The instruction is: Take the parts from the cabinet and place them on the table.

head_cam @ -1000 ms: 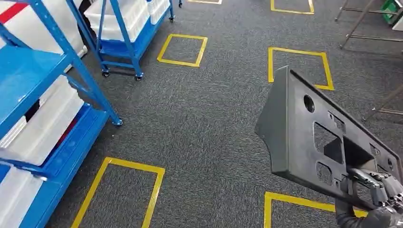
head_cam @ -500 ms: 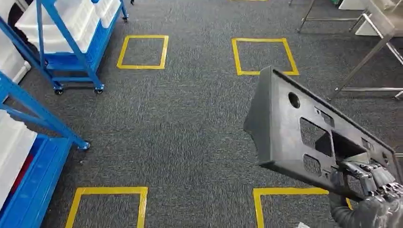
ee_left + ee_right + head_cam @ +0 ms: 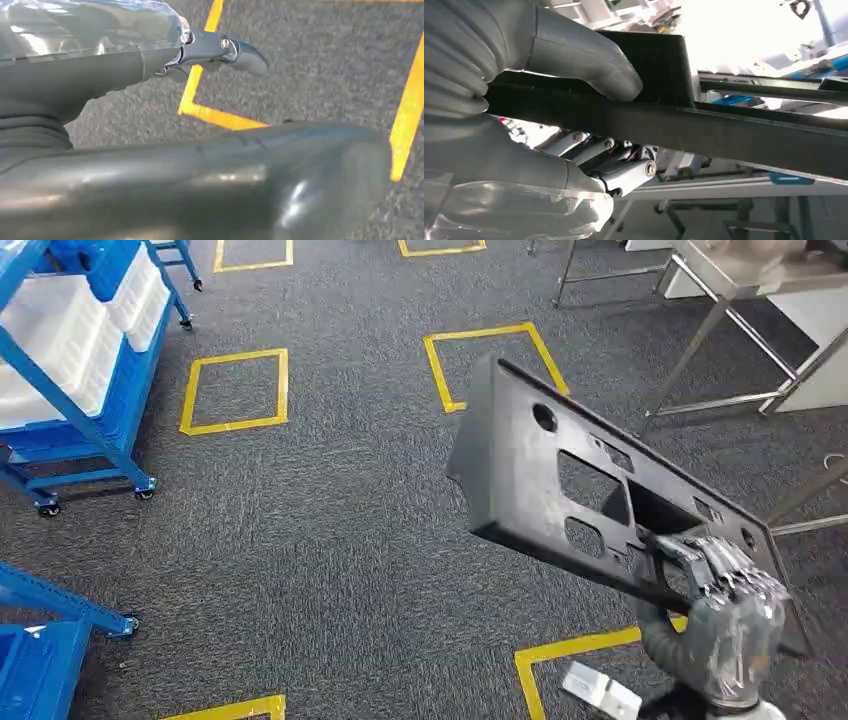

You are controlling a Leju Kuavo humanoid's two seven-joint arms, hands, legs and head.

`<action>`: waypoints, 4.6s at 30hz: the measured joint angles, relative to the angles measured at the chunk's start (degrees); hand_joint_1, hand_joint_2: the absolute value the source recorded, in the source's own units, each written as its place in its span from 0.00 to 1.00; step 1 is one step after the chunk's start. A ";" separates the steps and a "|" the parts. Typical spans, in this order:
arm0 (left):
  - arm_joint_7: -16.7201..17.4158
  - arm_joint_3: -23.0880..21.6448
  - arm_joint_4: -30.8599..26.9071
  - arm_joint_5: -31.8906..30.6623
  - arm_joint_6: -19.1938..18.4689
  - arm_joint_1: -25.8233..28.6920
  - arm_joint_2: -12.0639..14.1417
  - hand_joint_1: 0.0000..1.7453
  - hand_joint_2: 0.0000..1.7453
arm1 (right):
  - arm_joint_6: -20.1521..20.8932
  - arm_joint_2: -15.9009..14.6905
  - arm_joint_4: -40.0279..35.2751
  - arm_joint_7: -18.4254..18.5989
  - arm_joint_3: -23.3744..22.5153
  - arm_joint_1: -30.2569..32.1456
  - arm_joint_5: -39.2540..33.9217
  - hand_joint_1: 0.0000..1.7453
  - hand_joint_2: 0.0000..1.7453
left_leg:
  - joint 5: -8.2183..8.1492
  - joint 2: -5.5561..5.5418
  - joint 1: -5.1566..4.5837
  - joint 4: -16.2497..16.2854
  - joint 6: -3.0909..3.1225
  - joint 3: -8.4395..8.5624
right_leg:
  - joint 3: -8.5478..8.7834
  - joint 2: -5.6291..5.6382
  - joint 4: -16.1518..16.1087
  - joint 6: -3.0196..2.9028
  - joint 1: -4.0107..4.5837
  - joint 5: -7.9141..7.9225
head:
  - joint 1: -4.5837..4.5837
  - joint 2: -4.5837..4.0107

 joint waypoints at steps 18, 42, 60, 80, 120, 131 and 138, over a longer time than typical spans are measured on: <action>11.76 -3.48 0.92 -2.62 9.96 2.56 -2.58 0.00 0.00 | 12.54 3.45 12.43 1.31 13.94 -19.65 -3.98 1.00 1.00 | 9.81 1.84 1.01 -9.80 1.69 -3.97 | -7.38 -1.21 17.56 4.71 -1.47 -8.68 | 0.04 0.00; 8.11 -4.72 0.92 -0.04 9.96 2.90 -4.22 0.00 0.00 | 20.91 7.69 17.31 3.50 17.39 -24.16 -0.66 1.00 1.00 | 9.94 -4.03 1.10 -8.42 0.17 -5.09 | 2.57 7.30 0.29 3.77 -1.39 -2.46 | 0.02 0.00; 0.36 0.86 1.01 -0.02 7.48 1.69 -6.42 0.00 0.00 | 22.77 6.78 16.40 4.70 14.88 -22.72 0.04 1.00 1.00 | 8.81 4.62 0.52 -8.98 -0.35 -3.76 | 4.74 -3.08 -2.03 2.00 -0.44 -2.56 | 0.08 0.00; -5.27 5.31 1.42 0.02 -2.57 2.54 -4.57 0.00 0.00 | 20.54 -0.11 13.20 5.59 7.88 -17.15 -0.46 1.00 1.00 | 10.98 1.31 1.50 -9.88 1.63 -5.27 | -5.61 -1.11 17.18 5.62 -1.48 -10.62 | 0.15 0.00; -4.24 2.90 1.66 0.00 -12.73 1.21 -1.70 0.00 0.00 | 33.07 -8.90 16.87 6.86 2.42 -26.59 -24.59 1.00 1.00 | 5.58 -0.10 1.30 -11.00 -0.91 4.61 | 0.22 -1.55 0.06 3.43 -1.62 -0.06 | 0.31 0.00; -4.33 2.21 1.84 -0.02 -14.33 1.83 -0.52 0.00 0.00 | 33.20 -8.87 17.55 7.21 2.70 -28.06 -23.45 1.00 1.00 | 15.07 -0.59 0.06 -8.15 1.55 -11.64 | 9.77 -0.45 -0.41 2.21 -0.53 -7.89 | 0.31 0.00; -4.16 1.92 1.77 0.00 -15.37 1.18 -0.44 0.00 0.00 | 33.40 -8.26 17.61 9.44 2.03 -28.43 -33.36 1.00 1.00 | 13.12 -0.96 0.55 -10.00 2.91 -7.29 | 6.28 -0.85 7.73 4.46 -0.99 -9.01 | 0.35 0.00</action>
